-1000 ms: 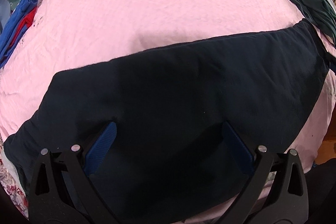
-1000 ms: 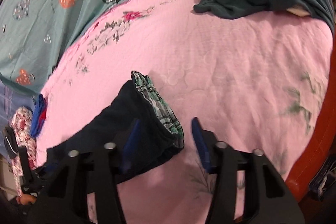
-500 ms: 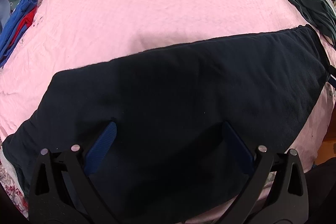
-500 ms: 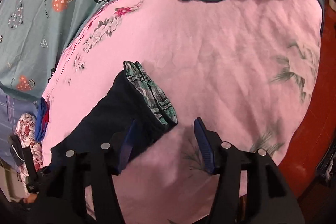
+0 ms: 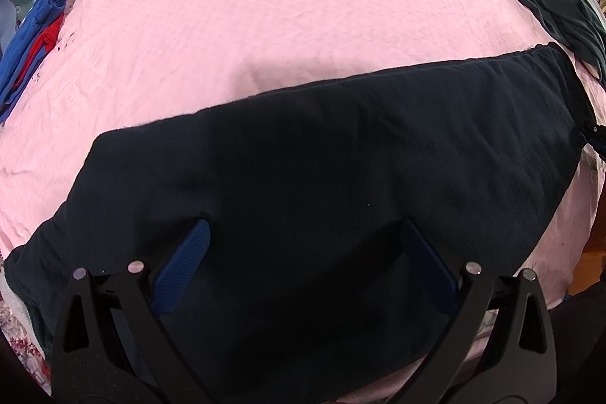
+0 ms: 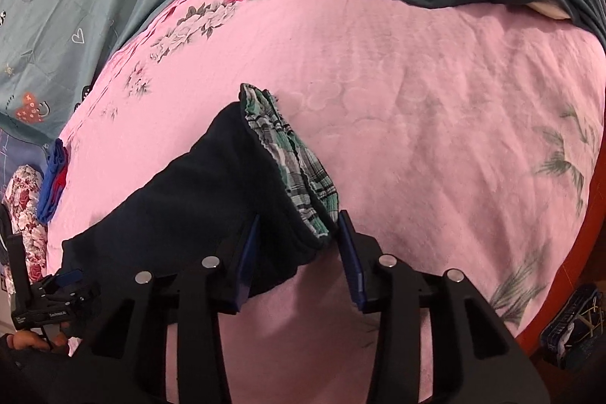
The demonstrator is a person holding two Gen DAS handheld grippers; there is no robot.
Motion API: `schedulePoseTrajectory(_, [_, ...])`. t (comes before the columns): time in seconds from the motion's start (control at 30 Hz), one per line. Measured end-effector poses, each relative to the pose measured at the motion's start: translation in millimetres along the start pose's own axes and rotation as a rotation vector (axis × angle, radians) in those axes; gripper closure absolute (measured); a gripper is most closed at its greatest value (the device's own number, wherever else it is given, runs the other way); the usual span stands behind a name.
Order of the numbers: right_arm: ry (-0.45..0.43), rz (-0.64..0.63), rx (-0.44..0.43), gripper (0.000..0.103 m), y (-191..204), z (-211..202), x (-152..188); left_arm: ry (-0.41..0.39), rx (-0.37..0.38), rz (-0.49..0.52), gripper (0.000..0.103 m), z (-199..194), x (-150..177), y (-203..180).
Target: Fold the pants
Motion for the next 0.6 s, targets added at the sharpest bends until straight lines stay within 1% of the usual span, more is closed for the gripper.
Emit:
schedulePoseTrajectory(0.13, [-0.004,0.008,0.012,0.070,-1,0,0,-0.008,0.001,0.007,0.002,-1,1,0])
schedulePoseTrajectory(0.17, [-0.006,0.016,0.011,0.073,-2,-1,0,-0.010,0.001,0.009,0.002,-1,1,-1])
schedulePoseTrajectory(0.2, [-0.009,0.031,0.006,0.076,-4,-2,0,-0.013,0.002,0.012,0.002,-1,1,-1])
schedulePoseTrajectory(0.23, [-0.007,0.035,-0.029,0.086,-1,-2,-1,-0.018,0.002,0.016,0.002,-2,1,-2])
schedulePoseTrajectory(0.27, [-0.005,0.050,-0.060,0.088,1,-4,-1,-0.022,0.004,0.021,0.002,-2,1,-2])
schedulePoseTrajectory(0.37, [-0.034,0.060,-0.059,0.089,7,-14,-4,-0.035,0.005,0.031,0.002,-3,1,-2])
schedulePoseTrajectory(0.43, [-0.050,0.065,-0.093,0.089,15,-22,-7,-0.048,0.006,0.036,0.002,-4,2,-3])
schedulePoseTrajectory(0.53, [-0.053,0.082,-0.144,0.089,22,-31,-10,-0.071,0.009,0.040,0.002,-5,4,-2])
schedulePoseTrajectory(0.6, [-0.057,0.095,-0.153,0.089,25,-38,-12,-0.078,0.011,0.044,0.002,-6,3,-2])
Point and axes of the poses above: each gripper's, at about its wrist camera, not at the fingertips, and z roughly the way its jaws point, y to its left, x to its underside, the point moved 10 cm from there along z, roughly the way its jaws point, and after that the axes turned 14 degrees about y, right-handed, at the moved point
